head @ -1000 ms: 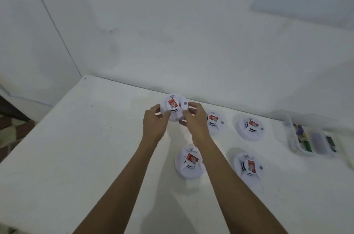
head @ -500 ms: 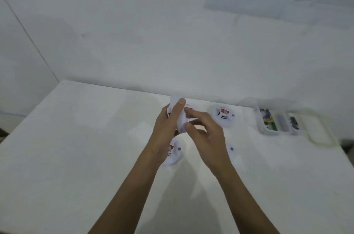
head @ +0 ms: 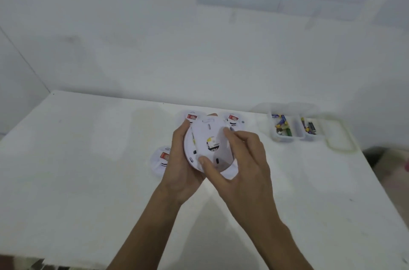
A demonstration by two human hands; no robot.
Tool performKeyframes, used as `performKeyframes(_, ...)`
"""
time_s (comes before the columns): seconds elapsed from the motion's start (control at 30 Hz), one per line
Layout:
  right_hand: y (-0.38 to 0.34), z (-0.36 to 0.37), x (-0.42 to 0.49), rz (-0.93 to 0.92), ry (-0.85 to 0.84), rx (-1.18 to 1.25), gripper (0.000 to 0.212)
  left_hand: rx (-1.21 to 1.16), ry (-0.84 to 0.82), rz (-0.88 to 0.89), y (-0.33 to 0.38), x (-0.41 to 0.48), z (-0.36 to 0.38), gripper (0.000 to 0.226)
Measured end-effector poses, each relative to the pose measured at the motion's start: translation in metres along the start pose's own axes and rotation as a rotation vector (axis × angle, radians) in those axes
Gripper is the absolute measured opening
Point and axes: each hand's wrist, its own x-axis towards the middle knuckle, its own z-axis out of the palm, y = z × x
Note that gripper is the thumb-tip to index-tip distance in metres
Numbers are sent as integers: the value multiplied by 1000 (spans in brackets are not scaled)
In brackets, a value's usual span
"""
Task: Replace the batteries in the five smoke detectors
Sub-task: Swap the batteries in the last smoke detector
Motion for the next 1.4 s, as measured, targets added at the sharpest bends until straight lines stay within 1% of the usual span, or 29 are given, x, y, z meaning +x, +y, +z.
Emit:
performKeyframes(0.13, -1, -15, -5, 29, 0, -76, 68, -28, 23, 7, -17, -3, 15, 54)
performKeyframes(0.3, 5, -31, -10, 108, -70, -24, 74, -41, 33, 31, -31, -4, 31, 53)
performKeyframes(0.53, 11, -42, -11, 90, -132, -76, 71, -65, 87, 36, -44, -6, 41, 54)
performKeyframes(0.7, 13, -46, -12, 81, -102, -91, 70, -49, 99, 34, -47, -8, 46, 60)
performKeyframes(0.87, 12, -48, -14, 49, -93, -117, 66, -37, 112, 28, -49, -9, 44, 61)
performKeyframes(1.13, 9, -54, -10, 13, -183, -113, 68, -40, 114, 20, -45, -10, 42, 57)
performKeyframes(1.27, 5, -53, -7, 39, -212, -73, 69, -32, 150, 24, -41, -10, 40, 58)
performKeyframes(1.4, 1, -45, -6, 56, -190, -71, 71, -13, 116, 53, -38, -12, 42, 62)
